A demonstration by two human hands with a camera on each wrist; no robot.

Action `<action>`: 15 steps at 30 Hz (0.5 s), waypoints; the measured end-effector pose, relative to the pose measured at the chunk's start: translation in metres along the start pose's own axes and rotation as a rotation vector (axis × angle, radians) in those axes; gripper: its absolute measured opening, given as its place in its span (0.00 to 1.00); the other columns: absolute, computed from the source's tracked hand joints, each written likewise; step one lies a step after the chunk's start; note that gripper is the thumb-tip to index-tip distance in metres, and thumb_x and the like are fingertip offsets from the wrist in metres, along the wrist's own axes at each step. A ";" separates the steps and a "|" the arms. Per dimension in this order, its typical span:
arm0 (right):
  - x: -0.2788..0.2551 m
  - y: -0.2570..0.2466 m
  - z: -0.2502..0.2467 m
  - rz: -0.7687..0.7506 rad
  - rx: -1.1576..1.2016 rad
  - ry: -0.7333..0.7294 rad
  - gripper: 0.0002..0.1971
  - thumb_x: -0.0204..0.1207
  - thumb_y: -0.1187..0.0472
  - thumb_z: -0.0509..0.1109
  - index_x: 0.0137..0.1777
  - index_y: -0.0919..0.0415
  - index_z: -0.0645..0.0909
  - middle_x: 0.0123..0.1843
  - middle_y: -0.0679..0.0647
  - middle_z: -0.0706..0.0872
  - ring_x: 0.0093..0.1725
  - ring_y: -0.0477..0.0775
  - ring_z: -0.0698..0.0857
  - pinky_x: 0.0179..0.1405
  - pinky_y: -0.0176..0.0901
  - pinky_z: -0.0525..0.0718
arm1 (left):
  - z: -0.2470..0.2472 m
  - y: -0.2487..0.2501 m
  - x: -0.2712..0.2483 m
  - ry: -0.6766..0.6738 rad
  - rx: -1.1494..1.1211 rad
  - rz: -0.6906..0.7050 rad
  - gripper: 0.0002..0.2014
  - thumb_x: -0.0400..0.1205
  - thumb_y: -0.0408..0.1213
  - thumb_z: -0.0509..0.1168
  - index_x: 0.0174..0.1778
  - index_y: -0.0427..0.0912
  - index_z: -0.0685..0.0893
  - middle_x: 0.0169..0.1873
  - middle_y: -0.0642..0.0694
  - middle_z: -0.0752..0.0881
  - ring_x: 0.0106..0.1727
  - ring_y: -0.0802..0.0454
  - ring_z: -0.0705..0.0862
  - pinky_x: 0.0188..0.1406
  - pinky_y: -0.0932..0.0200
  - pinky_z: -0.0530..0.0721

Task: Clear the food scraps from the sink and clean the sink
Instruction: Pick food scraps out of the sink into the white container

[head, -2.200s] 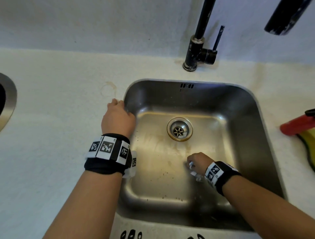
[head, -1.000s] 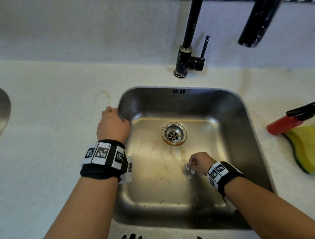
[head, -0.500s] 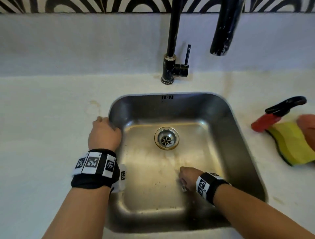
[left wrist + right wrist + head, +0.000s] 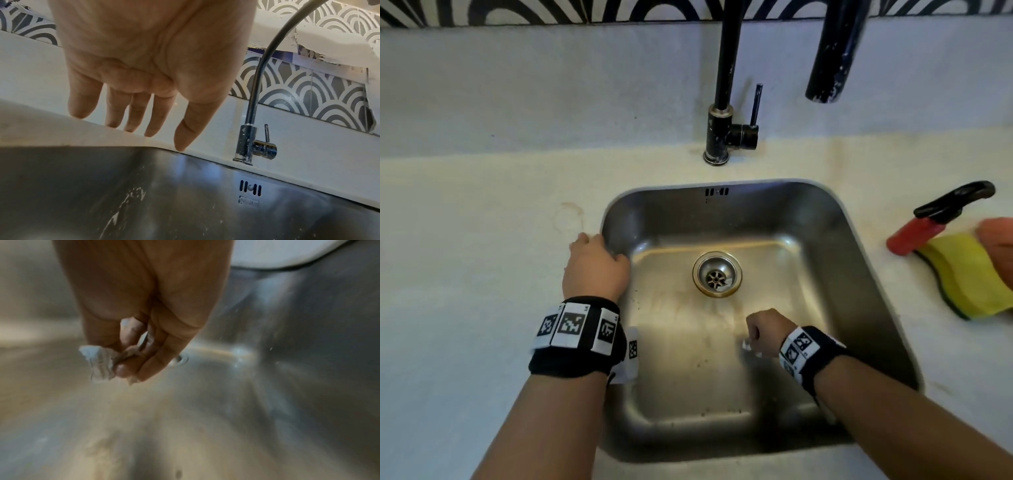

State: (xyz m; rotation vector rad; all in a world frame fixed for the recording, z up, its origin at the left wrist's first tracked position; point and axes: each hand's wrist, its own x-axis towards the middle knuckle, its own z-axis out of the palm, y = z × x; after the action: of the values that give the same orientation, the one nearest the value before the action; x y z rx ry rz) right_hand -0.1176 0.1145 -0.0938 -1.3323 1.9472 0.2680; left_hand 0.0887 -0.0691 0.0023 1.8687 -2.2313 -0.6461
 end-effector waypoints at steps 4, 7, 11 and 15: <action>-0.028 0.002 -0.034 -0.005 0.147 0.239 0.16 0.71 0.64 0.70 0.27 0.52 0.70 0.35 0.47 0.82 0.43 0.52 0.83 0.36 0.34 0.73 | -0.001 0.021 -0.013 -0.067 0.044 0.050 0.25 0.79 0.43 0.62 0.73 0.43 0.73 0.70 0.40 0.74 0.69 0.38 0.75 0.63 0.42 0.77; -0.059 -0.001 -0.057 -0.005 0.165 0.335 0.07 0.73 0.62 0.71 0.36 0.56 0.77 0.45 0.54 0.87 0.49 0.54 0.83 0.43 0.41 0.77 | 0.001 0.049 -0.029 -0.134 0.018 0.135 0.25 0.79 0.44 0.62 0.74 0.48 0.74 0.74 0.46 0.73 0.70 0.42 0.76 0.66 0.45 0.76; -0.102 0.007 -0.076 -0.028 0.213 0.467 0.01 0.71 0.66 0.71 0.41 0.62 0.82 0.45 0.55 0.88 0.48 0.54 0.85 0.44 0.41 0.79 | 0.000 0.093 -0.060 -0.190 0.009 0.280 0.25 0.80 0.44 0.62 0.74 0.49 0.73 0.75 0.48 0.72 0.71 0.45 0.75 0.68 0.47 0.75; -0.158 0.026 -0.086 -0.015 0.251 0.573 0.04 0.69 0.66 0.71 0.37 0.59 0.79 0.39 0.51 0.84 0.42 0.51 0.82 0.38 0.38 0.75 | 0.004 0.139 -0.106 -0.247 0.002 0.463 0.23 0.80 0.43 0.61 0.74 0.51 0.73 0.75 0.51 0.72 0.72 0.49 0.74 0.68 0.51 0.74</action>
State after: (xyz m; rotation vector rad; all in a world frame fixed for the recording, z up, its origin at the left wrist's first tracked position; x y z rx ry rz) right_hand -0.1521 0.1910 0.0672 -1.3481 2.3345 -0.3998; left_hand -0.0157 0.0518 0.0737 1.2487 -2.6843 -0.8166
